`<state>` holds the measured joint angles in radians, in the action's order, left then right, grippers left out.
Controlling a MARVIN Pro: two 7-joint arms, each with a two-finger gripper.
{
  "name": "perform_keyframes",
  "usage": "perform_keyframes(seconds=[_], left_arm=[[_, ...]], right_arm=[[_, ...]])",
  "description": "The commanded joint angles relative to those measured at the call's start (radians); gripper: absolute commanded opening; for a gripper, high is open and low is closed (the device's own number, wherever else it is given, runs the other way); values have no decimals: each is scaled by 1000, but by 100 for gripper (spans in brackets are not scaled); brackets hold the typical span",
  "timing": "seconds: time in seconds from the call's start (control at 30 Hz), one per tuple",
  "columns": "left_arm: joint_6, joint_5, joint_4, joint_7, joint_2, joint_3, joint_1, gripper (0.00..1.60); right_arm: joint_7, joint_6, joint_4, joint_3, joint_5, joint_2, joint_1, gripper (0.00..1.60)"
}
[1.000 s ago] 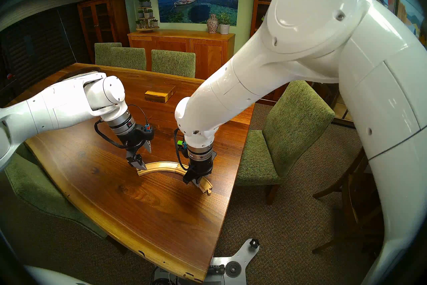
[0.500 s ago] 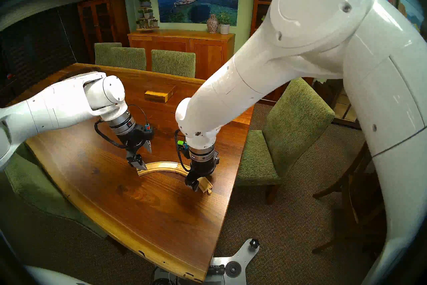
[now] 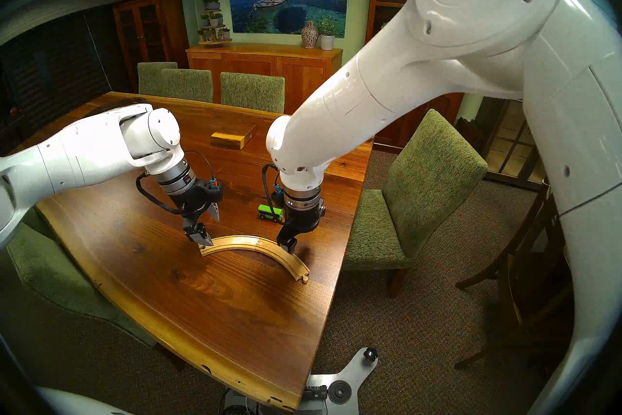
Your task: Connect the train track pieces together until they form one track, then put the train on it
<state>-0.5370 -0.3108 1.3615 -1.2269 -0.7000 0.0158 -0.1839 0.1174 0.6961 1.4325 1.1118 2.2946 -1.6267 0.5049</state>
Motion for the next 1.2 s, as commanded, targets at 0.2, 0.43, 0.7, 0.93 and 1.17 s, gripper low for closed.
perform_keyframes(seconds=[0.2,0.43,0.7,0.93,1.17], left_arm=[[21,16,-4,-22,43,-23,50,160],[34,15,-18,-41,65,-33,57,160],[54,15,-45,-59,98,-42,68,160],[77,18,-60,-75,113,-40,66,160],[89,18,-68,-83,112,-41,66,160]], right_arm=[[157,14,-187,11,-151,-8,-6,160],[266,-9,-312,15,-248,-47,-66,160],[333,-46,-411,23,-315,-80,-123,160],[411,-62,-514,35,-367,-118,-171,160],[491,-75,-617,52,-411,-155,-216,160]])
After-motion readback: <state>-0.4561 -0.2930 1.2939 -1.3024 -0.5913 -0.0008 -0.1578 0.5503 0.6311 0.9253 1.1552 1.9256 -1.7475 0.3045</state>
